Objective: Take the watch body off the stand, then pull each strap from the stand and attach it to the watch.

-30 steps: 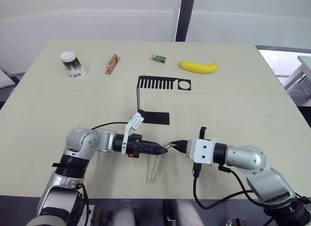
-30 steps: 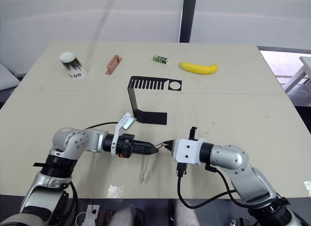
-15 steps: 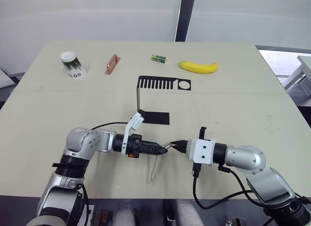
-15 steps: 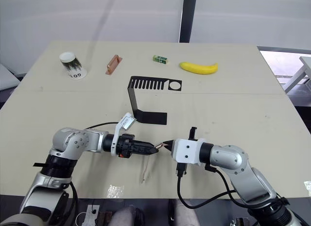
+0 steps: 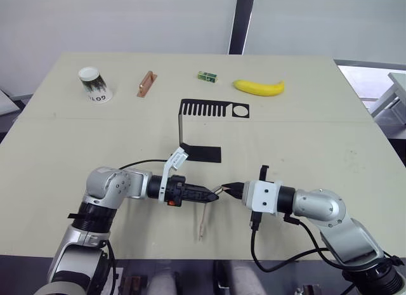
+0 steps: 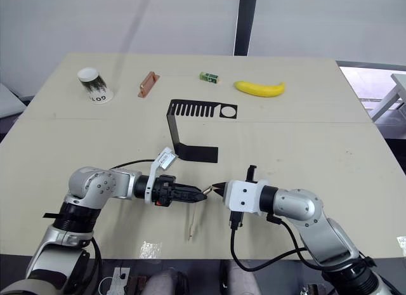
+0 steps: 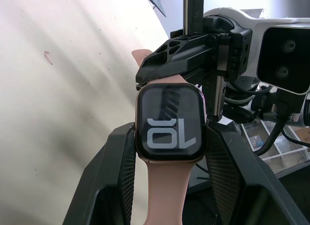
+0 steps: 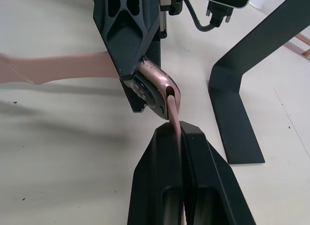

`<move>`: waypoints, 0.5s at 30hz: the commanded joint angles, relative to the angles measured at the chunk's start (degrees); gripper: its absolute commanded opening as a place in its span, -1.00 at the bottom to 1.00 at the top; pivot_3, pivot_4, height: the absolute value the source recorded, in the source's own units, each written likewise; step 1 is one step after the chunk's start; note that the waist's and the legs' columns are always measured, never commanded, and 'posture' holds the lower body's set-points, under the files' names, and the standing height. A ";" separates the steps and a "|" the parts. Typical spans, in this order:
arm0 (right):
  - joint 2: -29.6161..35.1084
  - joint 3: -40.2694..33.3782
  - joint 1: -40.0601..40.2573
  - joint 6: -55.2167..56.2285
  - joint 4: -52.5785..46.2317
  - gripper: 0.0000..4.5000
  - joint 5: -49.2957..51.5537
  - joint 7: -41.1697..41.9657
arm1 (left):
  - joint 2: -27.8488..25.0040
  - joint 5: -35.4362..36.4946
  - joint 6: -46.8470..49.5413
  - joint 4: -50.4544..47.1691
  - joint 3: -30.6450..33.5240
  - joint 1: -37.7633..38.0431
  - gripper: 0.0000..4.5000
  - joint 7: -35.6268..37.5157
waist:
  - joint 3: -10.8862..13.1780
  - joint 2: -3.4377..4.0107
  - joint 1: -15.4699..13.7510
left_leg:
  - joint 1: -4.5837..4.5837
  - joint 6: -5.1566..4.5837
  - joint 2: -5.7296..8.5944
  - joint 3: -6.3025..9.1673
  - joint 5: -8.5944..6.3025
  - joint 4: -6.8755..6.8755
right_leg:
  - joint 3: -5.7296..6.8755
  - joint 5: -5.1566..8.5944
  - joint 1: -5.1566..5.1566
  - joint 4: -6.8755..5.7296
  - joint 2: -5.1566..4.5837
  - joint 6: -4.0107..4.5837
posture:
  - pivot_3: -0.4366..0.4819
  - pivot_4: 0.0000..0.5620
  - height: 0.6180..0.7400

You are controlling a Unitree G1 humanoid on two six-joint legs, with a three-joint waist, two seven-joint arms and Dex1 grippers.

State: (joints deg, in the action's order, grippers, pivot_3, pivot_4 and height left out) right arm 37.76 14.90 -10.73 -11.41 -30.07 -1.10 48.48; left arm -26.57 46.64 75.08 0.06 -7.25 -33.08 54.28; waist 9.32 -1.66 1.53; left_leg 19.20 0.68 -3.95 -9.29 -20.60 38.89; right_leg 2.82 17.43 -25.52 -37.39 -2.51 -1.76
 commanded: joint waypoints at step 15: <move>-1.13 2.36 -1.15 -0.30 -3.14 -1.00 1.69 1.62 | 2.15 2.18 -0.02 -4.59 -1.49 -0.44 -0.29 0.96 | 0.00 0.00 0.00 | 0.00 0.00 0.00 0.00 0.00 0.00 | 0.00 0.00 0.00 -0.01 0.00 0.00 | -0.05 -0.47 1.00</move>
State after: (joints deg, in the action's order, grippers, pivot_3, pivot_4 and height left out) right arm 37.78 15.02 -10.76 -11.79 -30.05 -1.09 48.69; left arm -26.56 46.64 75.42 -0.05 -7.26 -33.06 54.15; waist 9.32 -1.66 1.53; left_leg 19.20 0.68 -3.95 -9.28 -20.60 38.90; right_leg 2.82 17.43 -25.52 -37.39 -2.51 -1.76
